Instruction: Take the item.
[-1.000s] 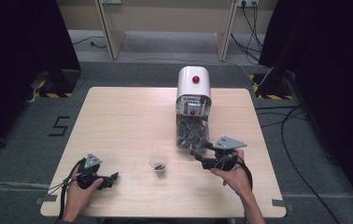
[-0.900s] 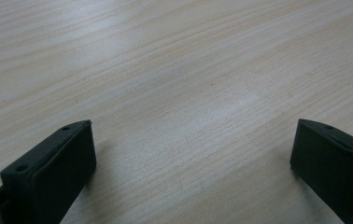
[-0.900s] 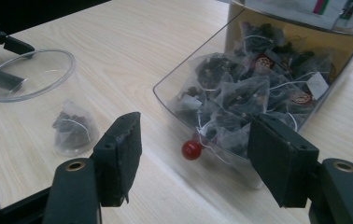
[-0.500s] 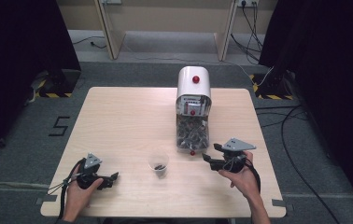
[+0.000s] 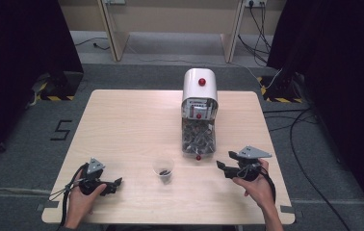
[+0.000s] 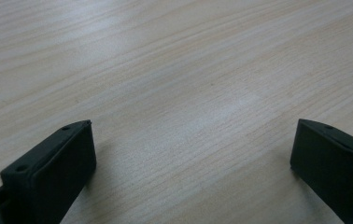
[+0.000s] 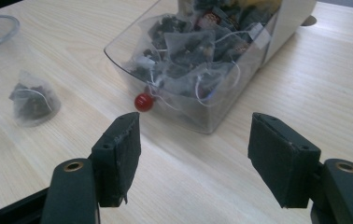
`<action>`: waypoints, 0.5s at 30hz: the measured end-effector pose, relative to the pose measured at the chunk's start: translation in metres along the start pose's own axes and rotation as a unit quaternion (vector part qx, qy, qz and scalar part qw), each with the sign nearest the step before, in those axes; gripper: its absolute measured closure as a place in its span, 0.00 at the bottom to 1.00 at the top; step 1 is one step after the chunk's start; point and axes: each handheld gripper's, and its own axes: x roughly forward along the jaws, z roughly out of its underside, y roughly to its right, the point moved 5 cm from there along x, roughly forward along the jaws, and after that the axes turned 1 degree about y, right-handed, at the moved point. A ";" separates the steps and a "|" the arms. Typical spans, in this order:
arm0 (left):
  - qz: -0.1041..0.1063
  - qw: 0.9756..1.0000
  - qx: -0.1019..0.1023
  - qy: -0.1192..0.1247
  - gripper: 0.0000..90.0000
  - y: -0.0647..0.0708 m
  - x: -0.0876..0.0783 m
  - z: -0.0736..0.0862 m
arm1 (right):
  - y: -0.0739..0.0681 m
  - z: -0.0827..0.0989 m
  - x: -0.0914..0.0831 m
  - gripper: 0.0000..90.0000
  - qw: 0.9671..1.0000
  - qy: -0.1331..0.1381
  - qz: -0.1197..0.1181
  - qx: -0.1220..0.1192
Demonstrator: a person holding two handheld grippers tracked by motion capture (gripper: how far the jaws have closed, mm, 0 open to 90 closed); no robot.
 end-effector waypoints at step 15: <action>0.000 1.000 0.000 0.000 0.00 0.000 0.000 0.000 | 0.012 0.017 -0.010 0.34 0.999 -0.017 0.026 0.011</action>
